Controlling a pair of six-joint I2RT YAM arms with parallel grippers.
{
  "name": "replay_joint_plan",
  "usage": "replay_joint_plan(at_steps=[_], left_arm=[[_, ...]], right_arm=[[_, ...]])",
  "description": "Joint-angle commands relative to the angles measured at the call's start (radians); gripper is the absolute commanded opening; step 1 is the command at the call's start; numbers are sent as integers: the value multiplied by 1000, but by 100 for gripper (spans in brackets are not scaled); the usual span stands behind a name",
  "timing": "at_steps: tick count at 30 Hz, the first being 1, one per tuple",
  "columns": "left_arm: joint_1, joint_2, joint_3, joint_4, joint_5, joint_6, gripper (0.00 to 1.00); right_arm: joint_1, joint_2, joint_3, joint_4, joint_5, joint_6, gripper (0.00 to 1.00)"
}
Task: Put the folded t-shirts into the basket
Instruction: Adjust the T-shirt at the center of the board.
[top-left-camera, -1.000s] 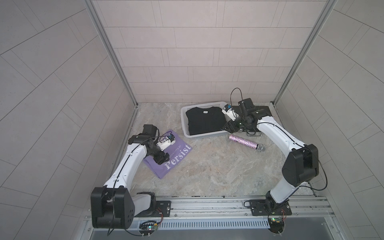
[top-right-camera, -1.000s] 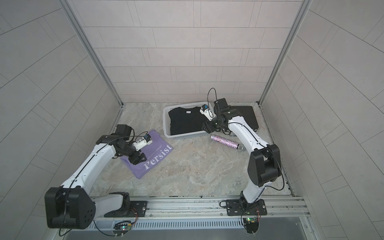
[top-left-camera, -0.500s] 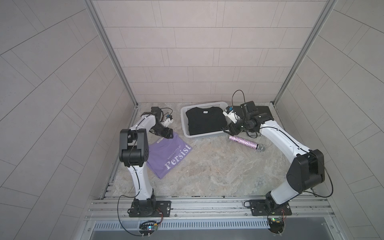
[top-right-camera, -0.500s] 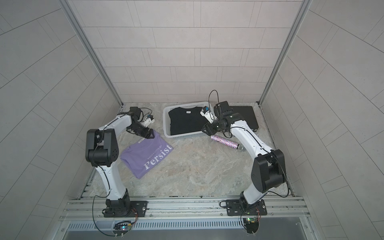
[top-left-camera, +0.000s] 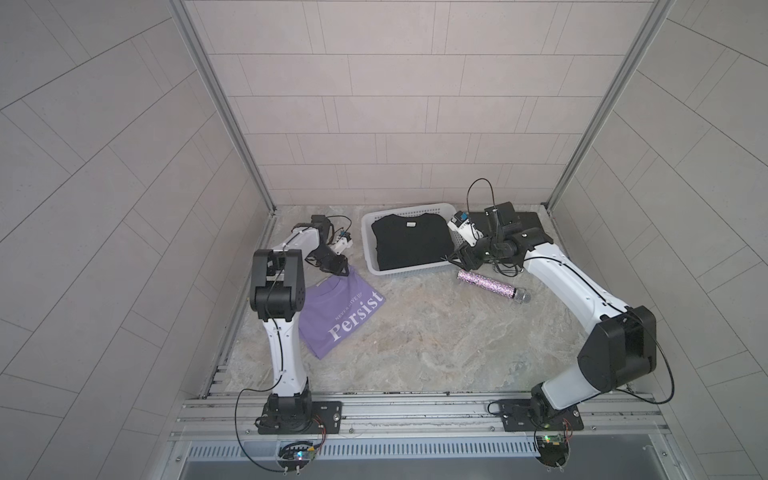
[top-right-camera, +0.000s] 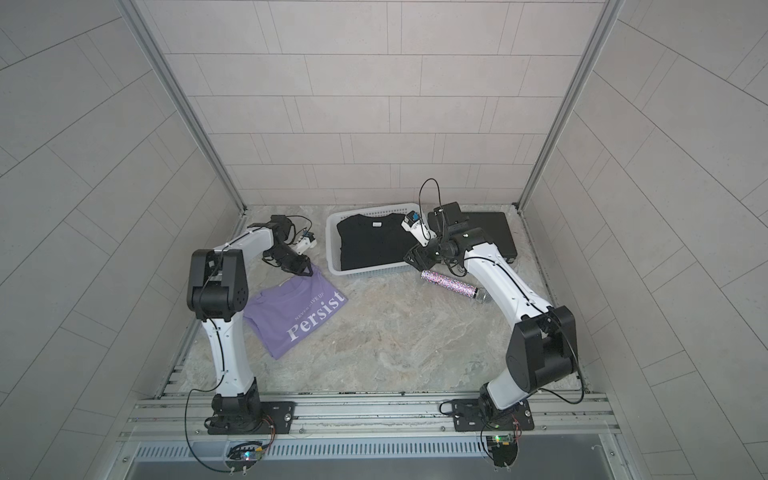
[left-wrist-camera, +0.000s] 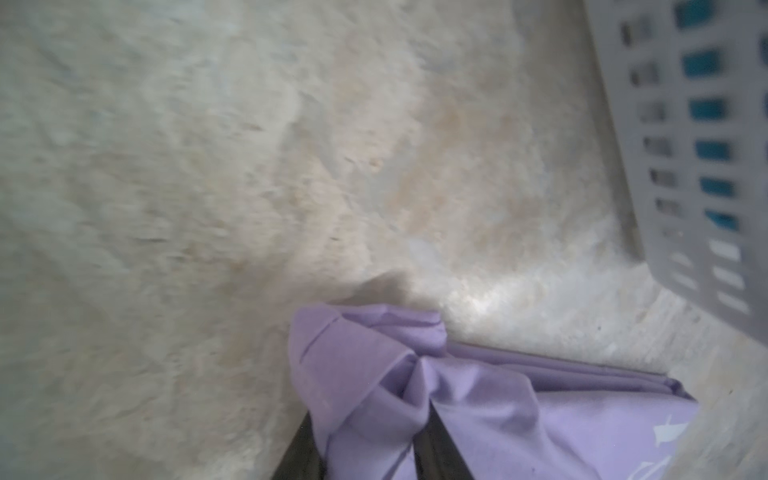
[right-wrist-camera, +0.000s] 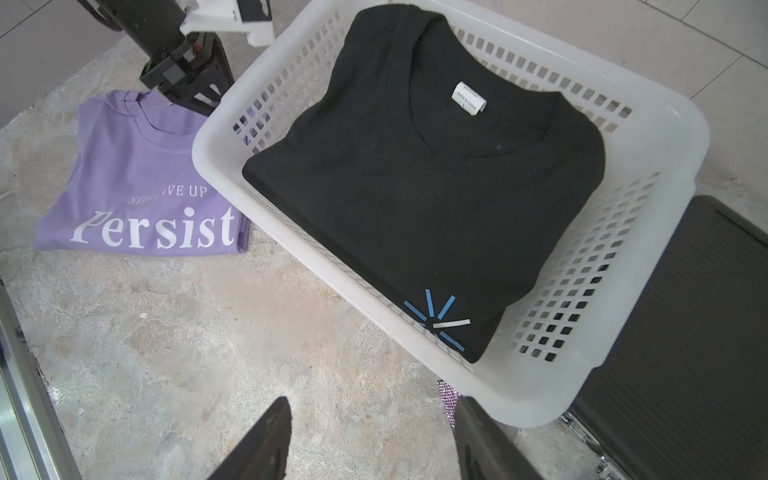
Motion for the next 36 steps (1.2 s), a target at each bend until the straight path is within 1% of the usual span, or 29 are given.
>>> replay_joint_plan(at_steps=[1, 6, 9, 13, 17, 20, 24, 27, 29, 33, 34, 36], left_arm=[[-28, -111, -124, -10, 78, 40, 25], [-75, -260, -293, 41, 135, 102, 13], [-125, -325, -369, 69, 124, 118, 8], [-193, -398, -422, 78, 117, 116, 2], [-286, -469, -457, 79, 107, 91, 0], [-362, -510, -465, 64, 75, 72, 0], [-435, -547, -465, 56, 66, 45, 0], [-512, -522, -416, 65, 36, 14, 0], [-577, -463, -352, 81, 15, -45, 0], [-685, -319, -205, 87, 15, -160, 0], [-718, -284, -169, 86, 11, -183, 1], [-776, -218, -100, 80, 2, -214, 8]], right_arm=[[-5, -30, -7, 11, 9, -12, 65], [-7, -24, -6, 9, 14, -13, 65], [-9, -20, -5, 8, 23, -16, 65], [-20, -18, -6, 7, 26, -17, 65], [-41, -8, -4, 6, 17, -4, 65], [-52, 1, 3, 0, 7, 6, 65], [-58, 7, 8, -6, 16, 3, 65], [-76, 16, 13, -9, 14, 17, 65], [-92, 32, 25, -35, 24, 35, 65], [-131, 30, 5, -83, 38, 60, 65], [-147, 21, -11, -89, 42, 66, 66], [-183, 3, -43, -102, 51, 68, 66]])
